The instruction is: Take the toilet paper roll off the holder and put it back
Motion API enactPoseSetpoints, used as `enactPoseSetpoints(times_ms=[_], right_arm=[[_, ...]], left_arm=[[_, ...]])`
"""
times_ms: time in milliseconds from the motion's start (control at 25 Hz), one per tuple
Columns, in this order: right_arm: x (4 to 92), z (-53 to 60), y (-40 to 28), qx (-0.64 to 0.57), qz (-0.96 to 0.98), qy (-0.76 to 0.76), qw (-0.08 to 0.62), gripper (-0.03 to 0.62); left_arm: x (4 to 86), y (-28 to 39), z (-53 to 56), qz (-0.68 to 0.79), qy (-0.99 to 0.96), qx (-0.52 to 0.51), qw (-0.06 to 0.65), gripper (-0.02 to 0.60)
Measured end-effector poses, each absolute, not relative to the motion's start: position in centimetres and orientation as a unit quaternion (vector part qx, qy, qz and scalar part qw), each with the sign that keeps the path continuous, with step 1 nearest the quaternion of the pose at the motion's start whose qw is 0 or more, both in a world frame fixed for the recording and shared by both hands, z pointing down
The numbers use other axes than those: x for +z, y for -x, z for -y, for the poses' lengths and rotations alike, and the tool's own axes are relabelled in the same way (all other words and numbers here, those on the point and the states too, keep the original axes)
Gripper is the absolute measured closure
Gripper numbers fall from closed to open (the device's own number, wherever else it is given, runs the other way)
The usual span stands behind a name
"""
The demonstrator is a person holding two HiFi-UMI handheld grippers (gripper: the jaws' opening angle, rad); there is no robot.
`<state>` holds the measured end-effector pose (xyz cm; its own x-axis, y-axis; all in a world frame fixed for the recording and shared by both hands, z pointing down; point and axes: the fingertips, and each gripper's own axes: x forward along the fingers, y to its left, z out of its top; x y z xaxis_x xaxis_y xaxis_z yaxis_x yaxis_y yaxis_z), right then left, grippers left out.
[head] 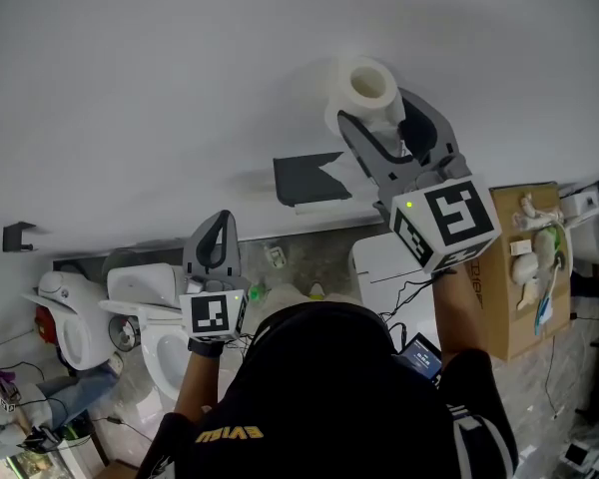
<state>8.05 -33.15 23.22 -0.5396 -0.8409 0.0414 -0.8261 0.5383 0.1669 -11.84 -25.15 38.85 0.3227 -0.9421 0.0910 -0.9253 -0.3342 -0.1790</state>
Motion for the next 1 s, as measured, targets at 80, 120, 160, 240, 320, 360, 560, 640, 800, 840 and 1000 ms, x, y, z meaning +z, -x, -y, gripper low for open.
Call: enactPoseSetpoints(times_ms=[80,120,160,240,320,360,560,640,800,840,1000], right_arm=[[21.5,33.2,-8.1,-0.073,0.879,-0.470,0.048,0.342],[20.5,33.1,-8.2,-0.078,0.879,-0.468,0.040,0.342],[19.5,32.9,-8.3,-0.082,0.880,-0.467,0.031,0.342],[17.9,32.6,-8.5,-0.089,0.879,-0.468,0.017,0.344],[17.4,32.7,-8.6,-0.092,0.879,-0.468,0.014,0.344],[17.4,32.7,-8.5,-0.091,0.880,-0.466,0.014,0.344],[18.0,32.6,-8.0,-0.085,0.884,-0.460,0.019,0.343],[18.1,32.5,-8.0,-0.085,0.884,-0.459,0.020,0.344],[18.0,32.6,-8.1,-0.087,0.886,-0.456,0.023,0.344],[17.8,32.7,-8.0,-0.089,0.888,-0.452,0.024,0.344],[18.4,32.7,-8.4,-0.080,0.889,-0.451,0.015,0.342]], left_arm=[[39.1,12.0,25.2,-0.574,0.813,-0.088,0.047,0.569],[39.1,12.1,25.2,-0.574,0.813,-0.087,0.047,0.569],[38.9,12.1,25.2,-0.575,0.812,-0.086,0.046,0.569],[38.7,12.0,25.1,-0.577,0.811,-0.082,0.042,0.569],[38.9,12.1,25.1,-0.578,0.810,-0.087,0.043,0.569],[39.0,12.1,25.2,-0.577,0.810,-0.088,0.044,0.569],[38.9,12.2,25.2,-0.580,0.809,-0.086,0.044,0.569],[38.9,12.2,25.3,-0.580,0.808,-0.088,0.044,0.569],[39.0,11.7,25.3,-0.579,0.810,-0.084,0.045,0.569],[39.0,11.5,25.4,-0.581,0.809,-0.078,0.041,0.569],[38.5,9.9,26.0,-0.562,0.826,-0.041,-0.005,0.570]])
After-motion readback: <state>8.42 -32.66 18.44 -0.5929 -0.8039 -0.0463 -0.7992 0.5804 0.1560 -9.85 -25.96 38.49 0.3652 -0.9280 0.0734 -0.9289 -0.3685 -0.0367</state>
